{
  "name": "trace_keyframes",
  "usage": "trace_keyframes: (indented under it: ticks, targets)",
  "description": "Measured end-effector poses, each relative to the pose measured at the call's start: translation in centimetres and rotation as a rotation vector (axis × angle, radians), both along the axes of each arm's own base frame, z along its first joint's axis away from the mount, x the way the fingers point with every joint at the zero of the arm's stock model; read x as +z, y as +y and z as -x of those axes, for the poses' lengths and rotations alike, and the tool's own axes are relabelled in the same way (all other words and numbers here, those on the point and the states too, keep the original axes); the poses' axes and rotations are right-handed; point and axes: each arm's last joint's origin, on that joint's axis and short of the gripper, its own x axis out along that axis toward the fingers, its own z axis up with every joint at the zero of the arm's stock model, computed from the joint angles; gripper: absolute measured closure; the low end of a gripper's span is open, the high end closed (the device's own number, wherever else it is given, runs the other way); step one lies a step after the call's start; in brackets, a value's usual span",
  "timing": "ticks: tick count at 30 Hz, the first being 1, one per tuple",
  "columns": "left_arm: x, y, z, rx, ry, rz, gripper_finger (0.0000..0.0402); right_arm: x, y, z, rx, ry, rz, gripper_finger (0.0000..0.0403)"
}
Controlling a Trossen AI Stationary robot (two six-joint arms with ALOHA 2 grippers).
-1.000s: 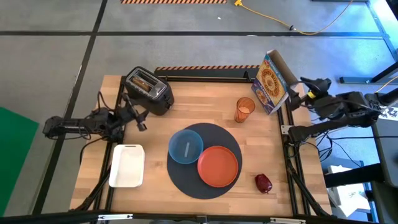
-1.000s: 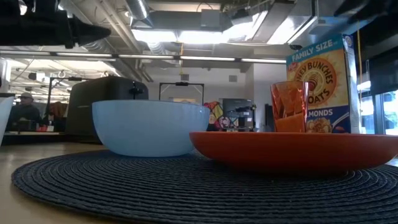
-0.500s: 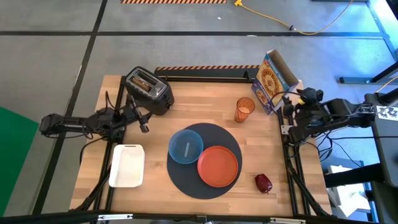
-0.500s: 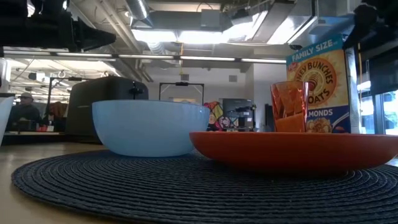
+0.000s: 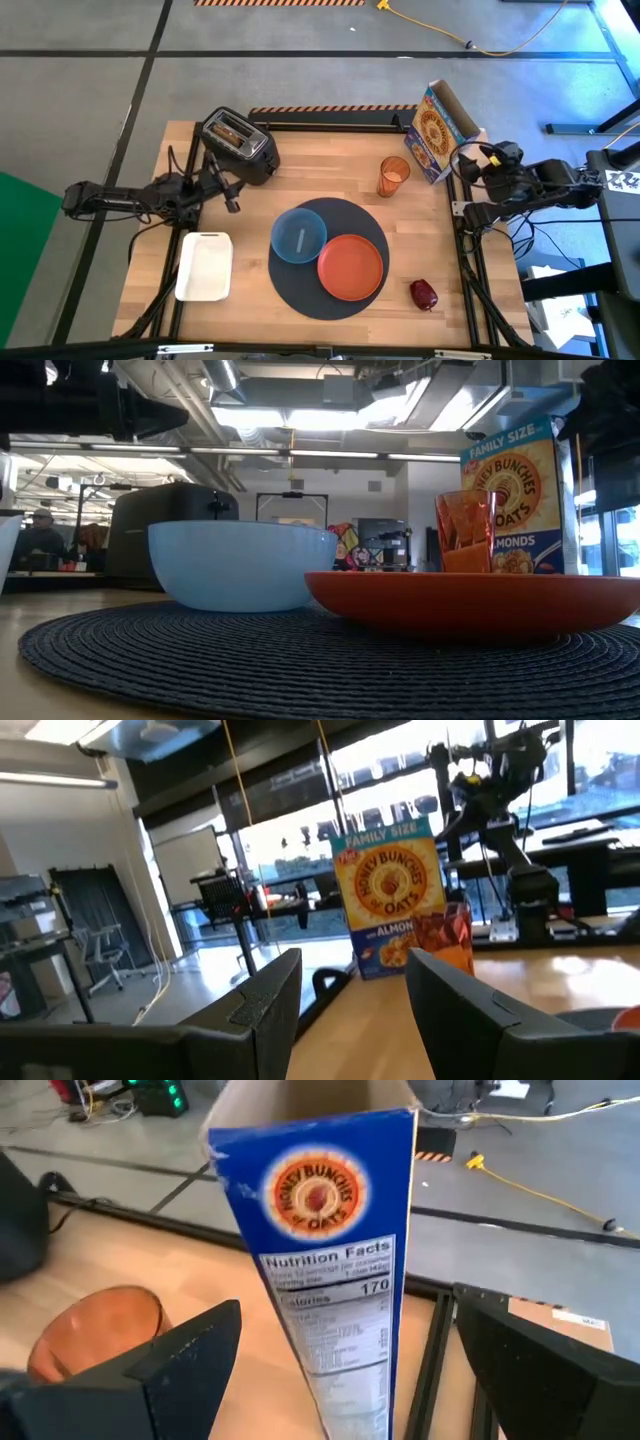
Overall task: Arrange a breakfast setting
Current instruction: Pour the cereal into the blue bowl
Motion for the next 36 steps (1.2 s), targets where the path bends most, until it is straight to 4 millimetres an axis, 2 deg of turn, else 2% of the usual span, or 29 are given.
trace_keyframes:
  ticks: [7, 13, 22, 30, 36]
  targets:
    - [0.4, 0.0, 0.1, -0.007, -0.034, -0.022, 0.0225, 1.7, 0.0, 0.2, 0.026, 0.000, 0.019, 0.0043]
    - [0.3, -0.1, -0.1, -0.027, -0.026, -0.021, 0.0225, 1.9, 0.0, -0.1, 0.029, -0.001, 0.019, 0.0043]
    - [0.3, -0.1, -0.2, -0.027, -0.027, -0.021, 0.0225, 2.9, 0.4, -1.9, 0.024, 0.052, 0.029, 0.0043]
    - [0.3, -0.1, -0.2, -0.027, -0.027, -0.022, 0.0225, 3.7, 0.0, -2.1, -0.117, 0.135, 0.028, 0.0043]
    - [0.3, -0.1, -0.2, -0.024, -0.023, -0.030, 0.0225, 3.9, -0.2, -3.0, -0.110, 0.191, -0.022, 0.0043]
